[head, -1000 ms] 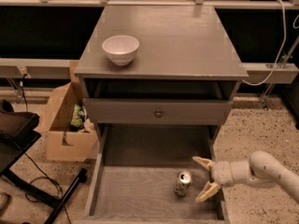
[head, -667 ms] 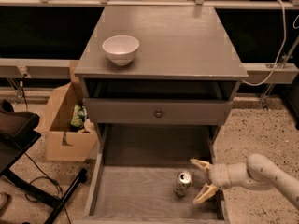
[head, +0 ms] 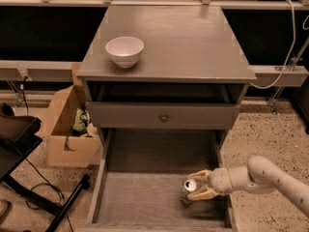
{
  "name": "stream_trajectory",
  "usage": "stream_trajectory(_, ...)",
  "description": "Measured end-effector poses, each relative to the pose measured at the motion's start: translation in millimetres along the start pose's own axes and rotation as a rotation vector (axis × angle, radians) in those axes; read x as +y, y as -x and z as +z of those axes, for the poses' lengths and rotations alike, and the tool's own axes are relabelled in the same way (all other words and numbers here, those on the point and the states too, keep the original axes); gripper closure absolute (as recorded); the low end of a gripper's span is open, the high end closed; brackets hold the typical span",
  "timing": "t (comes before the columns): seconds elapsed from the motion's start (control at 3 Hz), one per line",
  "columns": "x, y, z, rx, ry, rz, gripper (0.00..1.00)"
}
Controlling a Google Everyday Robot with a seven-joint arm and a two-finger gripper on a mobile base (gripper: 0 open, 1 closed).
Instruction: Pick 7up can from middle drawer and place on counter
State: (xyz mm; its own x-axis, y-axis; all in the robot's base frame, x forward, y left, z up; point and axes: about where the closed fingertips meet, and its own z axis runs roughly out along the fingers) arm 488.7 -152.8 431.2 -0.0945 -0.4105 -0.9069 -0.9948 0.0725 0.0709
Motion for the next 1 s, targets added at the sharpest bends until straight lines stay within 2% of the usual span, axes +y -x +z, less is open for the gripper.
stream_trajectory(0.33,1,13,8,0.02,0.022,0.003,0.67)
stream_trajectory(0.67,-3,34,8,0.028,0.018,0.014,0.91)
stream_trajectory(1.0,-8,98,-16,0.03,-0.014,0.061,1.0)
